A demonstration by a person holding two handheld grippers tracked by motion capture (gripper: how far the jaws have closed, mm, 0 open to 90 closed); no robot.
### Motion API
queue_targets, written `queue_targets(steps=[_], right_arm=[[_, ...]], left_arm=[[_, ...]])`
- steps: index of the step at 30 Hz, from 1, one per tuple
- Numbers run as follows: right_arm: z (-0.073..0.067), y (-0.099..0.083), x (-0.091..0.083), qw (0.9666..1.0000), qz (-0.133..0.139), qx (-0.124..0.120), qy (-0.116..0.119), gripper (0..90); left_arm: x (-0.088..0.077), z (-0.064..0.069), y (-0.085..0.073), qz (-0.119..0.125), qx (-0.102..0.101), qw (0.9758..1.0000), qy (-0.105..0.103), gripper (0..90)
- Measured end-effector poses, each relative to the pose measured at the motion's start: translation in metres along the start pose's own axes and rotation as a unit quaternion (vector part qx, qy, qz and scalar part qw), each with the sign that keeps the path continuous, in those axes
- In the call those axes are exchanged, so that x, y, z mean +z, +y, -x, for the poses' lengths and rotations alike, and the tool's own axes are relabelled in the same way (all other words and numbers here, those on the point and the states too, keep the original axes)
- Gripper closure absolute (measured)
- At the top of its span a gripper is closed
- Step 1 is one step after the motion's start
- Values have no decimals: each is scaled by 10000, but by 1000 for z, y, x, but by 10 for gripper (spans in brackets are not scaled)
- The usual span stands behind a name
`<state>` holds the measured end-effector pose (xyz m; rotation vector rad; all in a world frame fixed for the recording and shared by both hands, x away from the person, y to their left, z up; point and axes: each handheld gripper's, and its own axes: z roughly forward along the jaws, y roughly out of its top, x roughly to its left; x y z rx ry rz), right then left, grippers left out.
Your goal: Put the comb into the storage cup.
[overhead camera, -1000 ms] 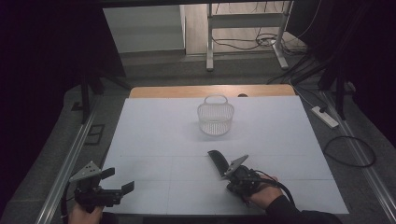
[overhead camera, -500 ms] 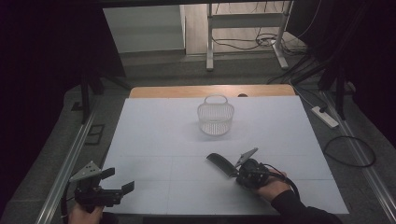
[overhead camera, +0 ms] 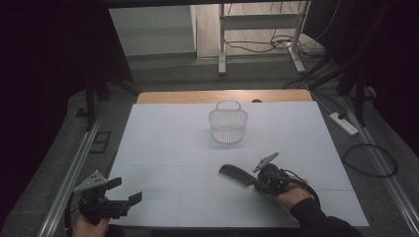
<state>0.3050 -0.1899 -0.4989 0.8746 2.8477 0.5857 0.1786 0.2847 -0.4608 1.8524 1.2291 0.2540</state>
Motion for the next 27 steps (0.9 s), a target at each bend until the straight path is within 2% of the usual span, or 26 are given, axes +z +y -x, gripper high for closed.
queue_targets(steps=[7,14,20,21,22,27], right_arm=[[-9,2,-10,9996,267,-128,-36,793],[-17,4,-16,9986,408,-265,-196,705],[-16,4,-23,9977,501,-165,-422,569],[-15,4,-25,9975,533,-164,-438,502],[-15,4,-25,9974,535,-151,-465,472],[-10,3,-28,9978,510,-50,-431,370]], left_arm=[[0,0,0,-3,-3,10000,-1,9],[0,0,0,-2,-3,10000,-6,10],[0,0,0,1,-14,10000,-16,10],[0,0,0,1,-13,10000,-17,10],[0,0,0,0,-14,10000,-18,10],[0,0,0,-5,-8,10000,-20,11]])
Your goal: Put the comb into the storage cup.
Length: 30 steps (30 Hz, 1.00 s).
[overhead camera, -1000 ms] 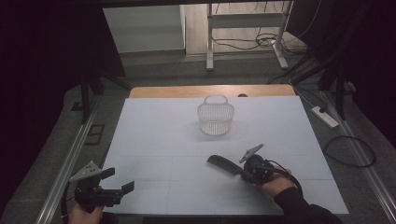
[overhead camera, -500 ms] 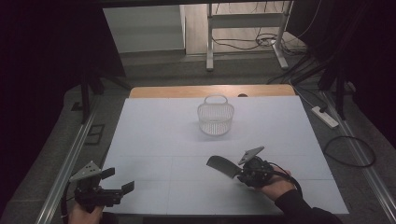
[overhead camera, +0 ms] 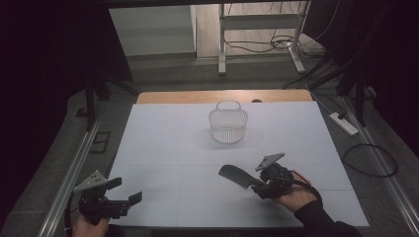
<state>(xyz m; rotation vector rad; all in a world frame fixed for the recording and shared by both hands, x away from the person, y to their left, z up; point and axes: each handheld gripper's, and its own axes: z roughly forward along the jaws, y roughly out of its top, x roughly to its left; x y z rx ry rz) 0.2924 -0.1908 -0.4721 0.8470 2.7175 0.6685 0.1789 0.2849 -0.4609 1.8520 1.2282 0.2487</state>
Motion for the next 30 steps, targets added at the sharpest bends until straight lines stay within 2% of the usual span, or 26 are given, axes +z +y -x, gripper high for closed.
queue_targets(steps=[5,10,11,14,15,18,30], right_arm=[[7,-1,-1,9999,-38,163,17,265],[12,-2,-3,9997,-21,226,13,215],[14,-3,-3,9996,-47,268,24,164],[16,-3,-3,9995,-19,313,31,127],[17,-4,-3,9992,-28,399,92,81],[18,-4,-2,9993,17,376,79,11],[21,-5,7,9991,-199,364,72,0]], left_arm=[[0,0,0,-5,-5,10000,-9,12],[0,0,0,-7,-18,10000,-18,13],[0,0,0,-9,-20,10000,-19,13],[0,0,0,-10,-24,10000,-23,14],[0,0,0,-9,-29,10000,-22,14],[0,0,0,-11,-32,10000,-23,14],[1,0,0,-17,-35,10000,-28,15]])
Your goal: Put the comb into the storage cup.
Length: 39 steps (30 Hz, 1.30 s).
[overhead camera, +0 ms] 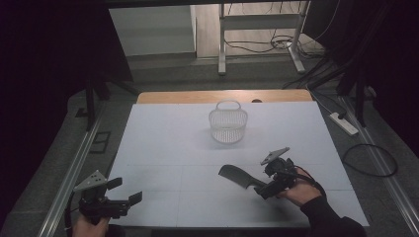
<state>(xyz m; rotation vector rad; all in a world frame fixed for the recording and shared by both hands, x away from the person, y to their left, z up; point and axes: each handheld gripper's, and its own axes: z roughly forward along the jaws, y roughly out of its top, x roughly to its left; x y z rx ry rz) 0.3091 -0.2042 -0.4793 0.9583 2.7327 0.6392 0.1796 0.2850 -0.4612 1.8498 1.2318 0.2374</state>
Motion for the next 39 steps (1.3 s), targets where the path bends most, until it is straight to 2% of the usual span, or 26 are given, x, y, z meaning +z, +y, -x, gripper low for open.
queue_targets(steps=[13,24,29,39], right_arm=[[-1,-3,20,9991,-323,-268,-94,0],[-2,-4,34,9979,-538,-343,-82,0],[1,-6,36,9983,-531,-216,38,0],[0,-5,36,9983,-567,-162,-3,0]], left_arm=[[0,0,0,-8,18,10000,-1,16],[0,0,0,-14,15,10000,-4,16],[0,0,0,-17,15,10000,-3,16],[1,0,0,-21,9,10000,0,16]])
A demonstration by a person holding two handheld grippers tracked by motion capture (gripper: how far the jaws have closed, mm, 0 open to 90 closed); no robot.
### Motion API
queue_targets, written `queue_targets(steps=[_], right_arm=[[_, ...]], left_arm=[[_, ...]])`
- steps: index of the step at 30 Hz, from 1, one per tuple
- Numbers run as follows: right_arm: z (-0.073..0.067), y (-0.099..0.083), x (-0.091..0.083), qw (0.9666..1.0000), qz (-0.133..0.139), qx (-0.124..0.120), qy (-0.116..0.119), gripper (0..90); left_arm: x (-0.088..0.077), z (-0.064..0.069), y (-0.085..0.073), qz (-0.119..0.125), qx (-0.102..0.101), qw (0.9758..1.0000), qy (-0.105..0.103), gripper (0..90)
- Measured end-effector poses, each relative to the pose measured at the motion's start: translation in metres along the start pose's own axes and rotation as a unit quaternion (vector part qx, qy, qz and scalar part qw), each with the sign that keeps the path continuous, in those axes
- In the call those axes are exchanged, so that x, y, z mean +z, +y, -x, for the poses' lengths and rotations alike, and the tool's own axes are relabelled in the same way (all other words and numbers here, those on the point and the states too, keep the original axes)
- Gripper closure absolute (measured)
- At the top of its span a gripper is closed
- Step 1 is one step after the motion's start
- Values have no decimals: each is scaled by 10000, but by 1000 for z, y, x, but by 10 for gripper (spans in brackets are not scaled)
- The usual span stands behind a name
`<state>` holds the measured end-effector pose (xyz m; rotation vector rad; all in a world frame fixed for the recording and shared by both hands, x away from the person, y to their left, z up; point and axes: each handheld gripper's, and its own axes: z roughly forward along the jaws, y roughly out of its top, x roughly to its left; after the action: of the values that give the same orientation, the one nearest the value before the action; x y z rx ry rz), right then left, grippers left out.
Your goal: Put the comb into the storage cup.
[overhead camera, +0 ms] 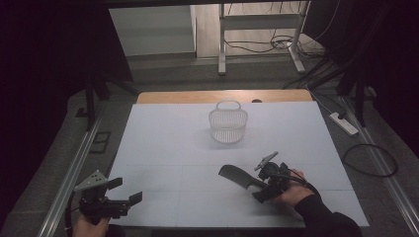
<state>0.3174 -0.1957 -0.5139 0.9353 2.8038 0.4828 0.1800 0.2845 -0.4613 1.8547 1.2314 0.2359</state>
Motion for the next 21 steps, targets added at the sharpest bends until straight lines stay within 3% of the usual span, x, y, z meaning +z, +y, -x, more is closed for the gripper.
queue_targets(steps=[3,6,10,12,13,15,16,21], right_arm=[[-1,2,-2,10000,-48,-1,24,46],[-2,2,-6,10000,22,-21,53,158],[-3,3,-10,9999,109,-100,79,333],[-2,4,-12,9998,124,-116,99,465],[-2,4,-12,9998,124,-116,99,465],[-2,4,-13,9997,154,-155,110,558],[-2,4,-13,9995,169,-221,123,648],[-6,5,-14,9993,145,-337,115,718]], left_arm=[[0,0,0,-3,6,10000,4,16],[0,0,0,-15,14,10000,4,17],[0,0,0,-19,14,10000,8,17],[0,0,0,-25,19,10000,10,17],[0,0,0,-26,18,10000,11,17],[0,0,0,-27,21,10000,12,17],[0,0,0,-27,21,10000,12,17],[0,0,0,3,0,10000,2,17]])
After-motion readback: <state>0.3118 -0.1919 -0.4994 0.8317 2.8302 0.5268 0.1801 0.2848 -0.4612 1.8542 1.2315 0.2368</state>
